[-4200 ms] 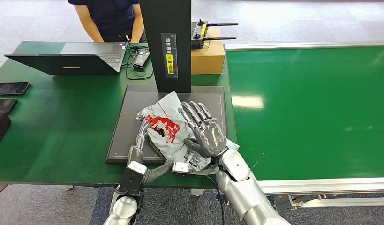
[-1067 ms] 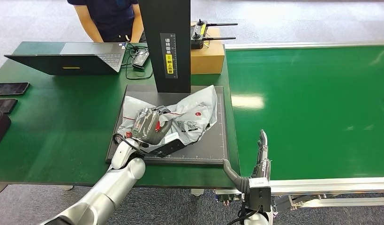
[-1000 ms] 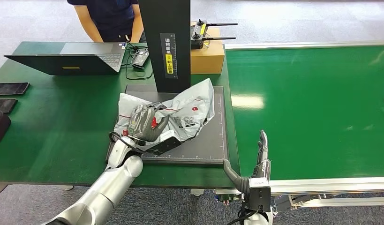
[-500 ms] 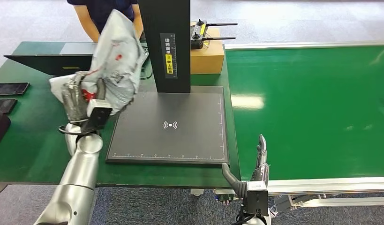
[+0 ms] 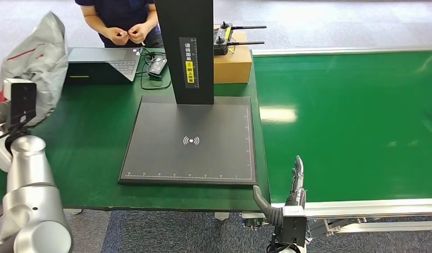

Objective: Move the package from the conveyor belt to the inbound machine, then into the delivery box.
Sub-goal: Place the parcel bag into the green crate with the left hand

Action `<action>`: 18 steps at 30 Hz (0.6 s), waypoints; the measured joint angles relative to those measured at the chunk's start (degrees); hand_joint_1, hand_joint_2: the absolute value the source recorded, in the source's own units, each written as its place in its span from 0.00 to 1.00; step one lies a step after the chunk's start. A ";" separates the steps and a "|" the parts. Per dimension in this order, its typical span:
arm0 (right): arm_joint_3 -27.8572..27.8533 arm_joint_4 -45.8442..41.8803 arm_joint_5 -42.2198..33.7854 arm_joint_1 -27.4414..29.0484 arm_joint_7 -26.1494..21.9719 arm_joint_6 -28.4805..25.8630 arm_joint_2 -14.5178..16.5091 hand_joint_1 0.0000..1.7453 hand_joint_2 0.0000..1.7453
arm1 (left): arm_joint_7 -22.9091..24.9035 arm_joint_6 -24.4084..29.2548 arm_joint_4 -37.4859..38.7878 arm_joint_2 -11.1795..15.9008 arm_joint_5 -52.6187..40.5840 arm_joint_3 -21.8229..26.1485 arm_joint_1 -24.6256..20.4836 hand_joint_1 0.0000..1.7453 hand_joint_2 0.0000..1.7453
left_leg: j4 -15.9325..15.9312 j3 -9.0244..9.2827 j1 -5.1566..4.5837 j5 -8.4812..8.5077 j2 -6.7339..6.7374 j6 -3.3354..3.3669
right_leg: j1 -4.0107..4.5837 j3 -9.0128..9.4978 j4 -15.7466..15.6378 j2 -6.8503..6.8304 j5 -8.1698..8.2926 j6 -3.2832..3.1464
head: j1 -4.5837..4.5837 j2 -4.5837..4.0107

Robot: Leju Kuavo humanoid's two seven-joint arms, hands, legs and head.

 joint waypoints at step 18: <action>-0.03 -0.13 -0.29 -0.43 0.00 1.95 0.77 0.00 1.00 | 13.28 0.00 12.02 7.76 -13.48 15.04 -3.73 0.00 1.00 | 0.00 -0.02 0.00 0.00 -0.03 -0.01 | 0.00 0.01 0.00 -0.04 -0.01 -0.02 | 0.01 0.00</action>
